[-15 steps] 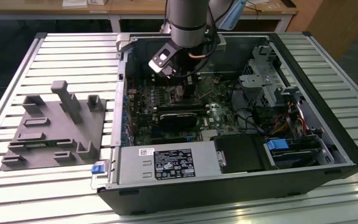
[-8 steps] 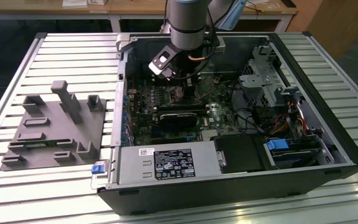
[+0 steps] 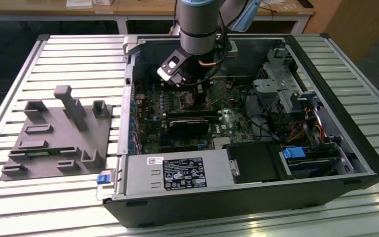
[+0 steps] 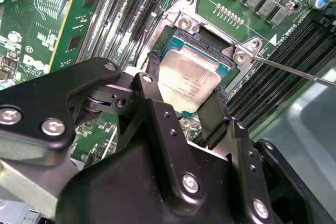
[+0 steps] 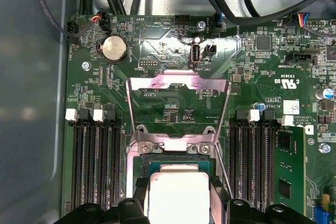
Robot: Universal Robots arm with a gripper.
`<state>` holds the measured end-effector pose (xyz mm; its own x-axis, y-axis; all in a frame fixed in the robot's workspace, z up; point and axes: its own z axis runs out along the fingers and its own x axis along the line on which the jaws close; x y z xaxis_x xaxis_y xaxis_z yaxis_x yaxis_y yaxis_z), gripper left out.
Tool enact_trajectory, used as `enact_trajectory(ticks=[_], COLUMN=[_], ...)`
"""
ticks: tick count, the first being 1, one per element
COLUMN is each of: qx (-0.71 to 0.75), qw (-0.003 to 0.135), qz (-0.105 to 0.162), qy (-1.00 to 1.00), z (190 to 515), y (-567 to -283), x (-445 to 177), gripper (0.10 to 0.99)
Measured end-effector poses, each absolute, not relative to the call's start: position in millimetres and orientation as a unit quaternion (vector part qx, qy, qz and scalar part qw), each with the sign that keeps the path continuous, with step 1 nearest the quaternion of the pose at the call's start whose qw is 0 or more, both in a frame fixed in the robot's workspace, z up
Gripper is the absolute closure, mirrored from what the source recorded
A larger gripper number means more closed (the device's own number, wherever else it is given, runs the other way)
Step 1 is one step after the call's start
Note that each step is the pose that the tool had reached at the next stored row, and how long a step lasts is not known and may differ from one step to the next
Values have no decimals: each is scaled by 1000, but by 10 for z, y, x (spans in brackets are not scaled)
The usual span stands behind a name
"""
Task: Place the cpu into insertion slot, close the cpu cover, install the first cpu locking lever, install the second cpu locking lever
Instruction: 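Place the cpu into insertion slot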
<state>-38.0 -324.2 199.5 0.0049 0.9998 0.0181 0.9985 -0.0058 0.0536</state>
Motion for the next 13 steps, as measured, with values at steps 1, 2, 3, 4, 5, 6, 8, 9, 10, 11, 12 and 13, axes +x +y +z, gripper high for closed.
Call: enact_trajectory(ticks=[1,2,3,4,5,6,8,9,10,11,12,13], qx=[709,709,710,710,711,711,711,711,711,711,711,711], qw=[13,13,13,13,13,13,13,13,13,13,13,13], qz=[25,25,25,25,25,25,25,25,25,25,25,25], qy=[705,704,704,703,703,703,702,702,702,702,702,702], z=[1990,1986,1979,1972,1964,1957,1947,1947,1947,1946,1946,1945], y=[-3241,-3239,-3238,-3236,-3234,-3231,-3228,-3228,-3228,-3228,-3228,-3227], x=[-381,-381,-380,-381,-381,-381,-380,-381,-381,-381,-381,-381], gripper=[545,545,545,545,545,545,545,545,545,545,545,545])
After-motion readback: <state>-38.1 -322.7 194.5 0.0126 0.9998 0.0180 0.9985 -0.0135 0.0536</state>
